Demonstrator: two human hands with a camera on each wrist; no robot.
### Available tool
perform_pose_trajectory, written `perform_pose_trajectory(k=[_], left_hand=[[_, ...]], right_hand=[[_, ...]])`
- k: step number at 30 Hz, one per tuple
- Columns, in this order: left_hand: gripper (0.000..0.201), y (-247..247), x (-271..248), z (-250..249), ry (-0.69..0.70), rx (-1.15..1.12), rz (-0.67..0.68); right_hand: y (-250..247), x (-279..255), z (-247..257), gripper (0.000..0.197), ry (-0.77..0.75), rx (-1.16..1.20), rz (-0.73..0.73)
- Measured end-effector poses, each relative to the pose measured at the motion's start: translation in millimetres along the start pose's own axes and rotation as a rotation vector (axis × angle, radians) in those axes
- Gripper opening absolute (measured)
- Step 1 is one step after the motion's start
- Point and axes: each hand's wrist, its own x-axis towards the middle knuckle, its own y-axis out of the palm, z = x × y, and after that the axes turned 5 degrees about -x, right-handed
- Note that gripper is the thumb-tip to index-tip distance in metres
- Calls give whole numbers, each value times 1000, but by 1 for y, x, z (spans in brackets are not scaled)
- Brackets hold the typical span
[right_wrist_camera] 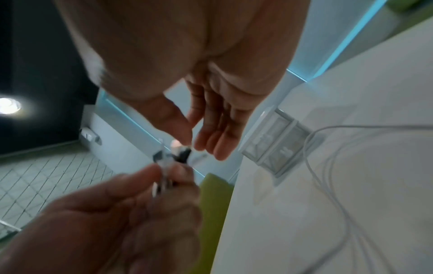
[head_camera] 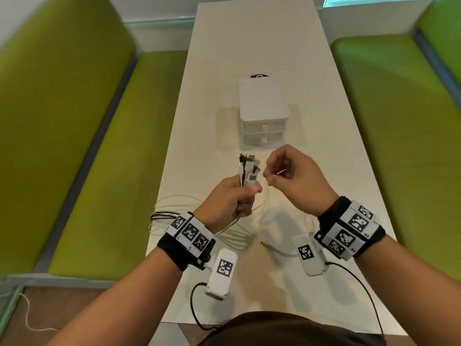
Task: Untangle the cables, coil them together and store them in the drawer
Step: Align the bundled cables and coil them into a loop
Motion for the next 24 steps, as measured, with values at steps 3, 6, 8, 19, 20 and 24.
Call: perform_pose_trajectory(k=[3,6,8,19,20,24], left_hand=[[18,9,-4,-20,93,-192,70],[29,16,-7,-41,178,-230,106],[32,18,-10,-51,232,-151,96],[20,7,-10,-90,397,-37,-7],[27,6,-9,-91,408,-67,-49],[39,-9,-9,-100,396,-227,-186]], right_hand=[[18,-8,0,63,6,77,299],[48,-16,1,47,16,86,387],[56,-13,10,32,38,178,347],[38,-8,-10,52,264,-99,352],[38,-10,-13,49,264,-64,311],[34,-14,-22,50,203,-245,215]])
